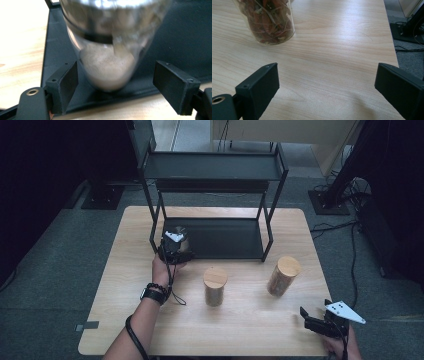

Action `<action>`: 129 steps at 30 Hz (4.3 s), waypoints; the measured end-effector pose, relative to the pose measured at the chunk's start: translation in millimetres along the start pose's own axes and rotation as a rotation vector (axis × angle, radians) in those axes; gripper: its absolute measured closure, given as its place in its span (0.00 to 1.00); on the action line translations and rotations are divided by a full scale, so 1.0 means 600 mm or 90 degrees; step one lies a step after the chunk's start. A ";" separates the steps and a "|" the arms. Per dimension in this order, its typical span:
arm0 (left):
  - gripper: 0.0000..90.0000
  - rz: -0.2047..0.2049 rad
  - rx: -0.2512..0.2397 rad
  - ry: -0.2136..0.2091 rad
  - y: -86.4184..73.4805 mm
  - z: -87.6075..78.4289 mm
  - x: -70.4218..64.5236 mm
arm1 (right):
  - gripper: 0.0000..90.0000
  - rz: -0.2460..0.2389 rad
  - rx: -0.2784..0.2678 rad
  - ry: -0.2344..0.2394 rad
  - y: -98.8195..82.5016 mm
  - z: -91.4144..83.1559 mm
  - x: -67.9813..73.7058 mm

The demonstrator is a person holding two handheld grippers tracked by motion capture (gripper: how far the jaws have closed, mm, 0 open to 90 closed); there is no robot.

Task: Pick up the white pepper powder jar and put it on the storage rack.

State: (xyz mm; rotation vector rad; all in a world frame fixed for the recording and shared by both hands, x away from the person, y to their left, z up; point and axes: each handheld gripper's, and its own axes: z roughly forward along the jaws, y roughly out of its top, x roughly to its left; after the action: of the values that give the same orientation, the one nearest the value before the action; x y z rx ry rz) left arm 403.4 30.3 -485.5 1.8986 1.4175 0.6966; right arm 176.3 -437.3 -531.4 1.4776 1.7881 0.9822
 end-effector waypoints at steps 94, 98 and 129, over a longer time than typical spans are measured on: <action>0.01 0.008 -0.013 -0.073 -0.162 -0.093 0.091 | 0.06 -0.008 0.003 -0.017 0.000 0.001 0.004; 0.01 0.007 -0.017 -0.075 -0.170 -0.103 0.093 | 0.06 -0.010 0.003 -0.019 0.000 0.001 0.004; 0.01 0.018 -0.020 -0.062 -0.216 -0.156 0.120 | 0.06 -0.013 0.004 -0.026 0.000 0.001 0.006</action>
State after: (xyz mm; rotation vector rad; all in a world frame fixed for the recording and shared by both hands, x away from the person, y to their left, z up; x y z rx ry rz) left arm 274.0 142.8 -523.0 1.9057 1.3140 0.6275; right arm 176.1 -433.9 -531.7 1.4689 1.7753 0.9309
